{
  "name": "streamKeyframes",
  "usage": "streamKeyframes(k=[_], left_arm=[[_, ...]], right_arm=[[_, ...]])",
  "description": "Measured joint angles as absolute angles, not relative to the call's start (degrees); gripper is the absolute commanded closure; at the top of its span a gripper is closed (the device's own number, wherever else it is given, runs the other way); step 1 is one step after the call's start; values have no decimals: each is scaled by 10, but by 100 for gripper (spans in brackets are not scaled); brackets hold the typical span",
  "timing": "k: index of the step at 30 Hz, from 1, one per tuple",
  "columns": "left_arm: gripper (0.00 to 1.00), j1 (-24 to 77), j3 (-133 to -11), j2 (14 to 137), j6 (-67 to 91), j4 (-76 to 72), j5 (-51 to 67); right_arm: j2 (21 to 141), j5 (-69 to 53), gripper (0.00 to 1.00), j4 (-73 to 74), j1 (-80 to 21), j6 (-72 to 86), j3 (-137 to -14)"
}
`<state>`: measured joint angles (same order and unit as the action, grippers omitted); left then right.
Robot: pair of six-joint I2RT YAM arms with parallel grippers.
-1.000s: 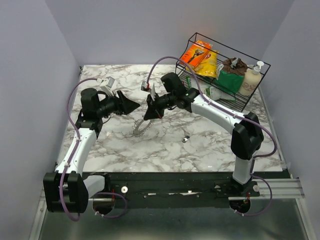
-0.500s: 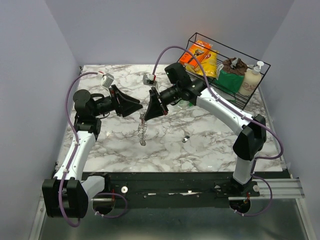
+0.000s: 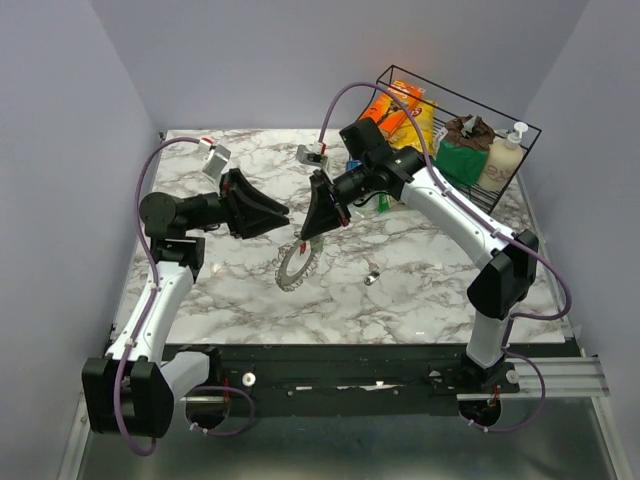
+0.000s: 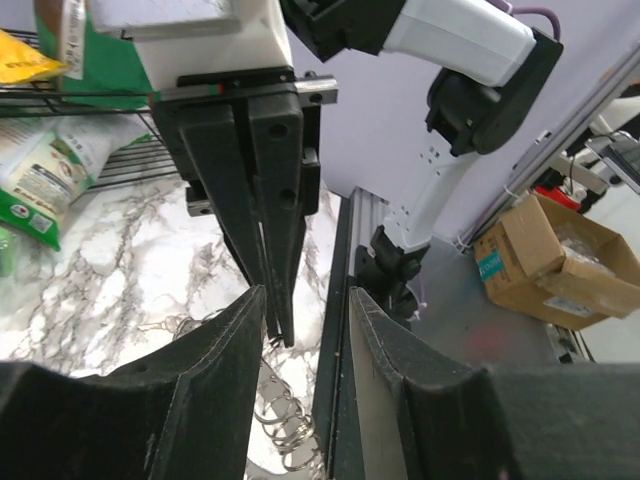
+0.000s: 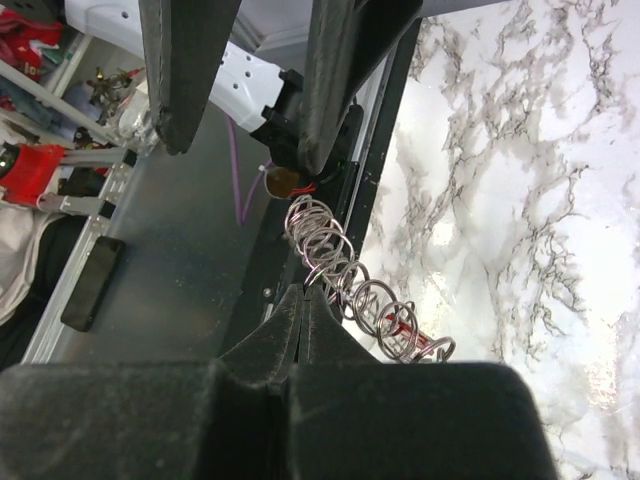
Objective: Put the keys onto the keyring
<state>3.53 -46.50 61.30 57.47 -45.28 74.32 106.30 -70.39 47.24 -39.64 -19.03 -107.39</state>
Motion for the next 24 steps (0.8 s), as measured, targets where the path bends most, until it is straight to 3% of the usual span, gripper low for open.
streamKeyframes(k=[13, 24], left_arm=[[53, 75, -491, 609, 443, -271, 766], [57, 83, -491, 610, 411, -237, 792]], right_arm=[[1063, -750, 99, 479, -391, -196, -1076], [1057, -780, 99, 481, -389, -196, -1077]])
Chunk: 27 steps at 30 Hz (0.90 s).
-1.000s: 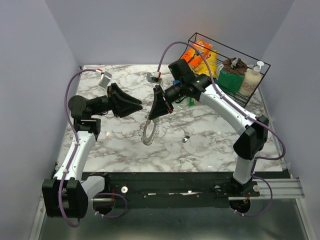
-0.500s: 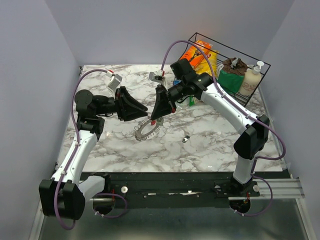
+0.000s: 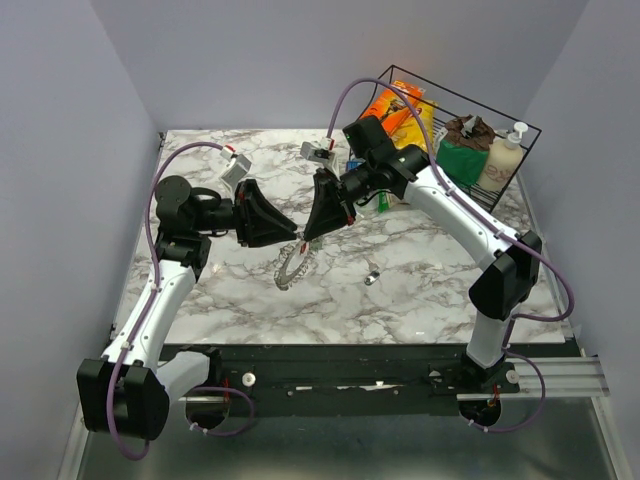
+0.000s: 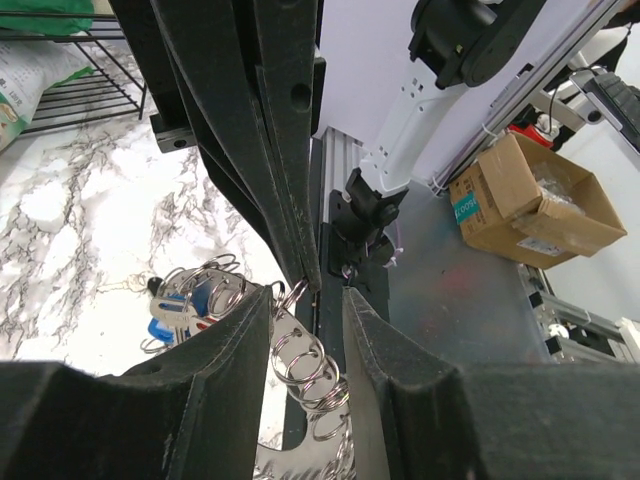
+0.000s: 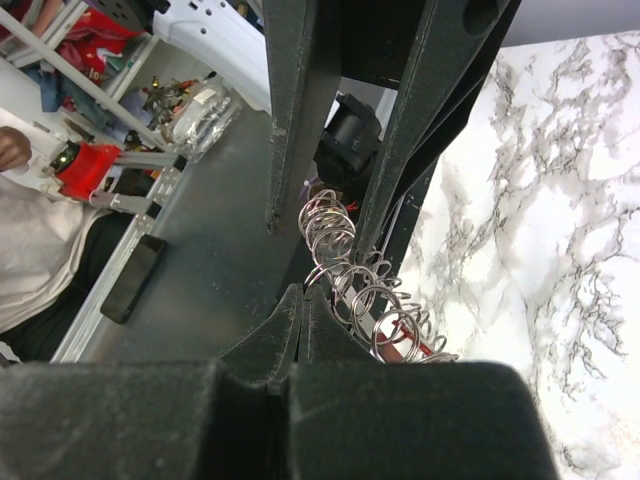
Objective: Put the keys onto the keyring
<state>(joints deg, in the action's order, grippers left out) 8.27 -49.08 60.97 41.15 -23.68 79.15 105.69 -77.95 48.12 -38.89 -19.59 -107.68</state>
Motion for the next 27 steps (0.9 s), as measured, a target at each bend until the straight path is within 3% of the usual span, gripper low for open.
streamKeyframes(k=[27], left_arm=[[59, 99, -512, 609, 399, -215, 794]], right_arm=[[1056, -795, 99, 481, -389, -196, -1079]])
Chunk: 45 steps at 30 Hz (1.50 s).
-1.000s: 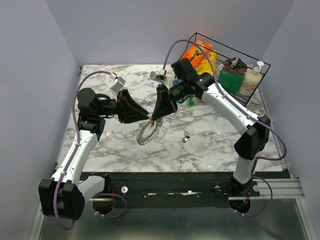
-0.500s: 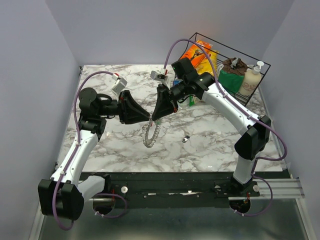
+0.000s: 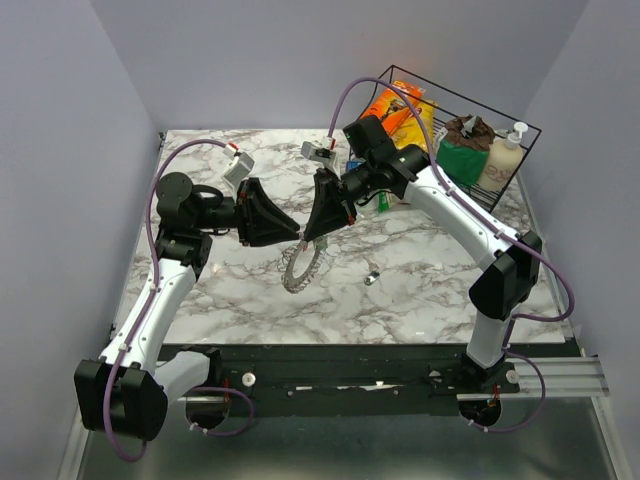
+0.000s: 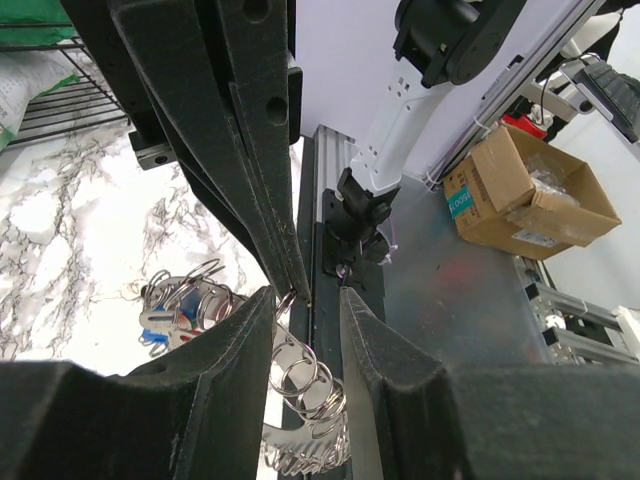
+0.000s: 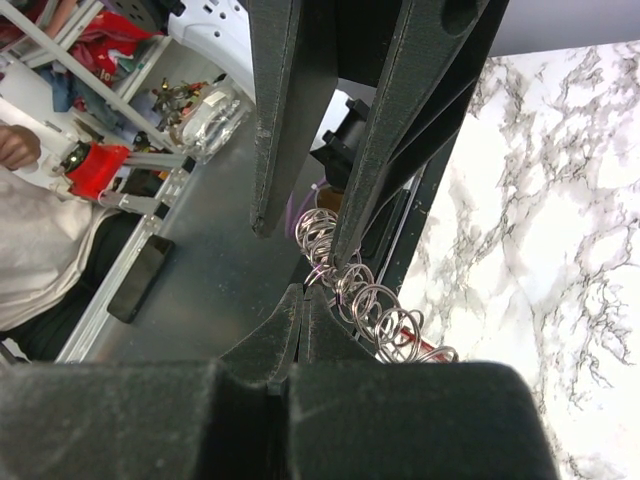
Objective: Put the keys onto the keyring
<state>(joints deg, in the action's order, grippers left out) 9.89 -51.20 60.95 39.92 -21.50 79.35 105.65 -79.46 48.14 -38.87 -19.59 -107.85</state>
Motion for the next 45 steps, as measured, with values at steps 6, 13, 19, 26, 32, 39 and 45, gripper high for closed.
streamKeyframes(k=[6, 13, 19, 26, 32, 39, 45], left_arm=[[59, 102, -512, 610, 394, -208, 794], [60, 110, -512, 611, 380, -199, 794], [62, 114, -512, 611, 366, -179, 794], [66, 114, -513, 611, 333, -142, 794], [82, 114, -526, 611, 284, -87, 791], [100, 114, -530, 612, 264, -61, 790], [100, 116, -534, 613, 260, -50, 788]], right_arm=[[1056, -799, 99, 481, -389, -196, -1079], [1056, -802, 99, 481, -389, -196, -1079], [1056, -804, 99, 481, -387, -196, -1079], [1056, -808, 99, 481, -383, -196, -1079], [1056, -808, 99, 481, -383, -195, -1079], [1056, -807, 99, 481, -382, -195, -1079], [1056, -799, 95, 470, -381, -168, -1079]])
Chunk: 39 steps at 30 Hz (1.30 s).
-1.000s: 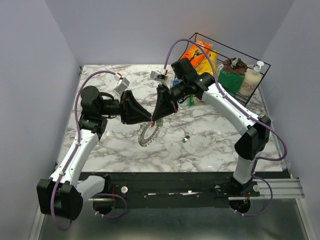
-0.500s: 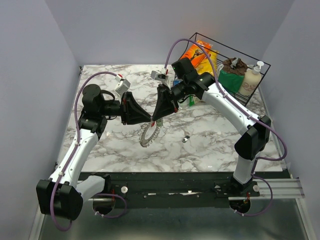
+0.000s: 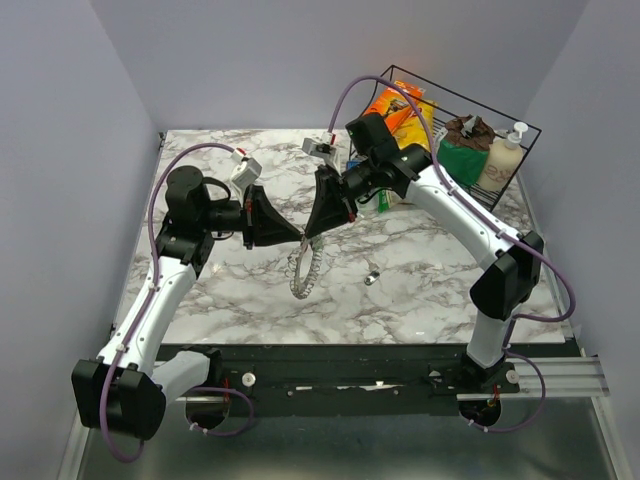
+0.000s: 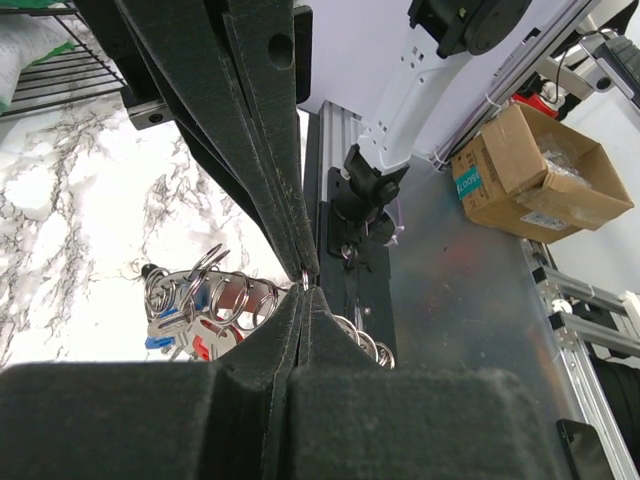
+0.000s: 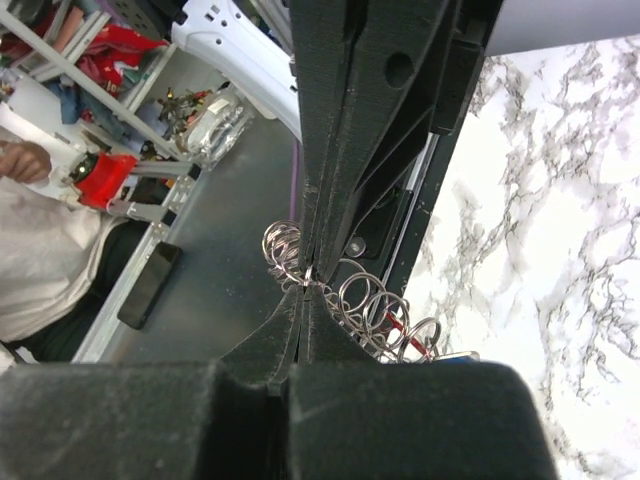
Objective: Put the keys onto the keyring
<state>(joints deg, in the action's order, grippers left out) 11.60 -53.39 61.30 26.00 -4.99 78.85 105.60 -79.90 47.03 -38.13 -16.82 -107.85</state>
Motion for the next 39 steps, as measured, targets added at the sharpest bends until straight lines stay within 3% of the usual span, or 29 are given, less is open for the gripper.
streamKeyframes(k=[4, 7, 8, 11, 14, 23, 27, 33, 39], left_arm=[[100, 116, -537, 613, 260, -48, 774], [100, 119, -536, 613, 267, -51, 759], [100, 120, -536, 613, 274, -59, 755], [100, 121, -529, 613, 301, -97, 745], [100, 121, -516, 613, 325, -132, 730], [100, 121, -482, 610, 392, -234, 692], [100, 121, -449, 609, 459, -332, 682], [100, 121, -423, 619, 567, -491, 682], [100, 121, -423, 626, 616, -556, 691]], right_arm=[[1045, -772, 82, 430, -381, -107, -1068], [1023, -737, 64, 372, -380, -57, -1043], [1014, -724, 48, 351, -380, -42, -1034], [987, -685, 20, 299, -380, 0, -1005], [951, -646, 7, 243, -380, 30, -961], [793, -562, 6, -60, -370, 185, -700], [762, -550, 12, -216, -366, 265, -621], [763, -544, 20, -338, -366, 345, -600], [763, -537, 29, -351, -366, 356, -601]])
